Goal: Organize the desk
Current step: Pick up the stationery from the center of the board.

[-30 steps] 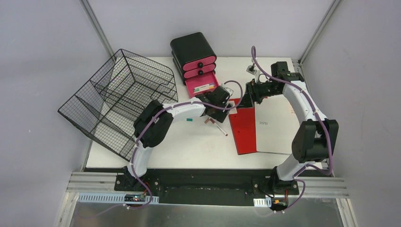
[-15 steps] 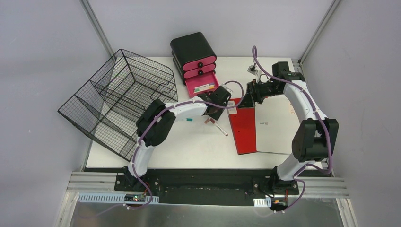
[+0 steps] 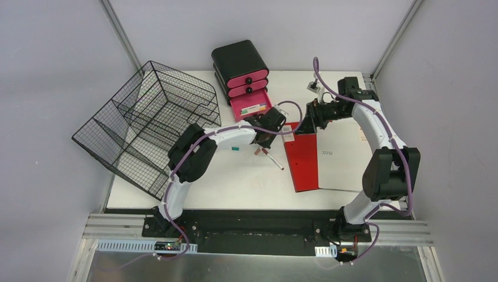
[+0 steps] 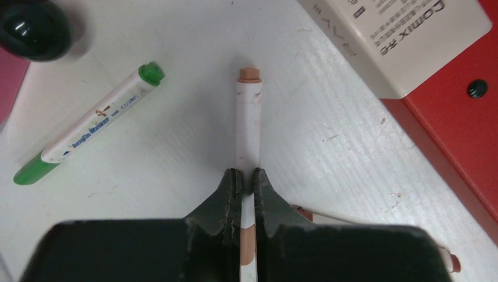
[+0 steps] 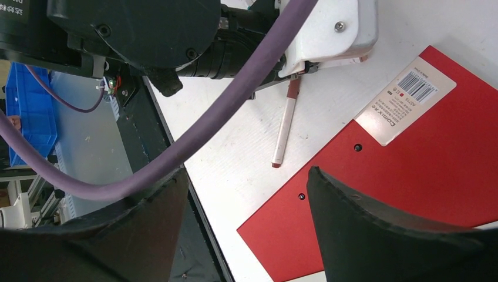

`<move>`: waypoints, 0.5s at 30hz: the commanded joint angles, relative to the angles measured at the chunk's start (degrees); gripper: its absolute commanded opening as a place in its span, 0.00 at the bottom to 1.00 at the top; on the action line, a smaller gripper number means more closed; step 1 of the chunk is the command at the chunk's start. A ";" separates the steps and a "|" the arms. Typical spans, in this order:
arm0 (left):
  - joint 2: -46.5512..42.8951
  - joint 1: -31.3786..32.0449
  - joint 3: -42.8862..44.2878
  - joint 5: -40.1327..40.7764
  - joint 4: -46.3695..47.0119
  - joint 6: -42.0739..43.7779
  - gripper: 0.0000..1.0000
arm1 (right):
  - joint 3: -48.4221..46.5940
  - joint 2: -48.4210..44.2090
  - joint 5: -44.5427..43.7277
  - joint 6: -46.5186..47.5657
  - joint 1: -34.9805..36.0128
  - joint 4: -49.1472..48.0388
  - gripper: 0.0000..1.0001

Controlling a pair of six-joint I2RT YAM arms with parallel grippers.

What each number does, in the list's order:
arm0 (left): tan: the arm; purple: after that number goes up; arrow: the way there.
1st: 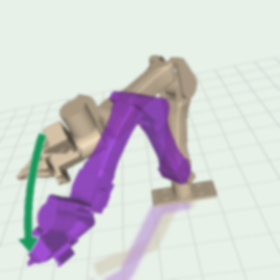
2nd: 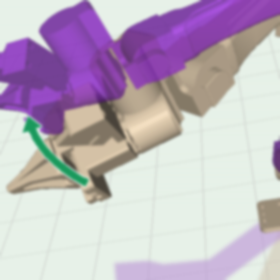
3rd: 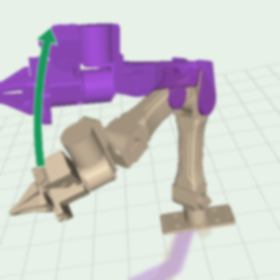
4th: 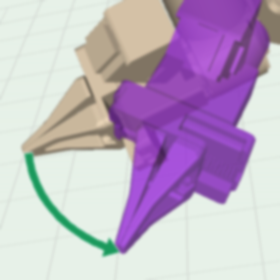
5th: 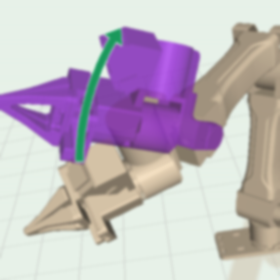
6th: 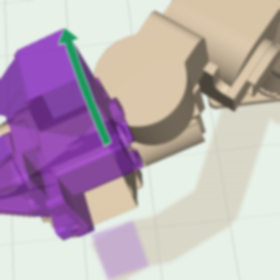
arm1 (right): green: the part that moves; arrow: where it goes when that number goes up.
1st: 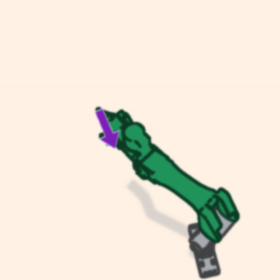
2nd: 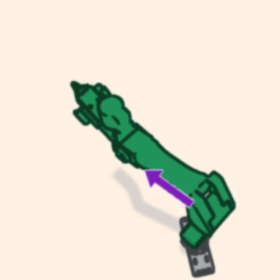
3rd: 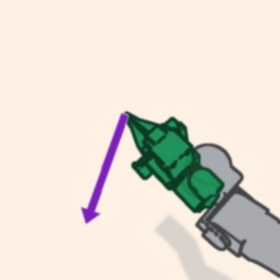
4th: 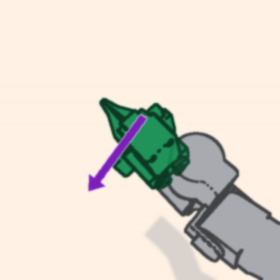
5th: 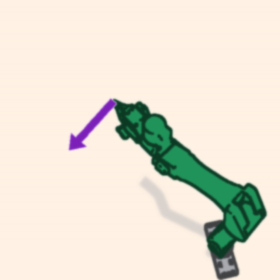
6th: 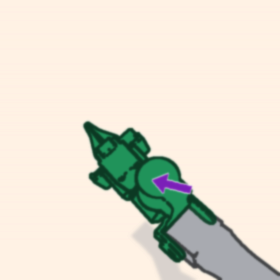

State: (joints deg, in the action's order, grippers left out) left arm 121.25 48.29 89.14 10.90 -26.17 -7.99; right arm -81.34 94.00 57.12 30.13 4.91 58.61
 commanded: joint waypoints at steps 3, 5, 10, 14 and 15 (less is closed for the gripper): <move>-7.81 0.12 -4.68 2.28 4.56 -0.79 0.00 | -2.51 -1.05 3.15 1.80 0.19 0.12 0.77; -10.25 0.13 -7.34 2.46 6.99 -1.50 0.00 | -2.43 -1.14 3.57 1.99 0.13 0.19 0.77; -16.89 -0.04 -13.26 2.60 12.63 -4.10 0.00 | -2.33 -1.56 4.77 2.46 0.19 0.52 0.77; -23.66 -0.48 -20.02 1.60 19.80 -7.01 0.00 | -2.17 -1.86 6.31 2.57 0.17 0.63 0.77; -25.41 -0.62 -21.99 0.97 22.28 -7.72 0.00 | -2.16 -1.97 6.86 2.57 0.18 0.63 0.77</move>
State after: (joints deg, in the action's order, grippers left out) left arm 104.25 48.27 72.51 12.08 -15.20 -11.62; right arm -81.36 94.00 59.66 30.83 4.91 59.24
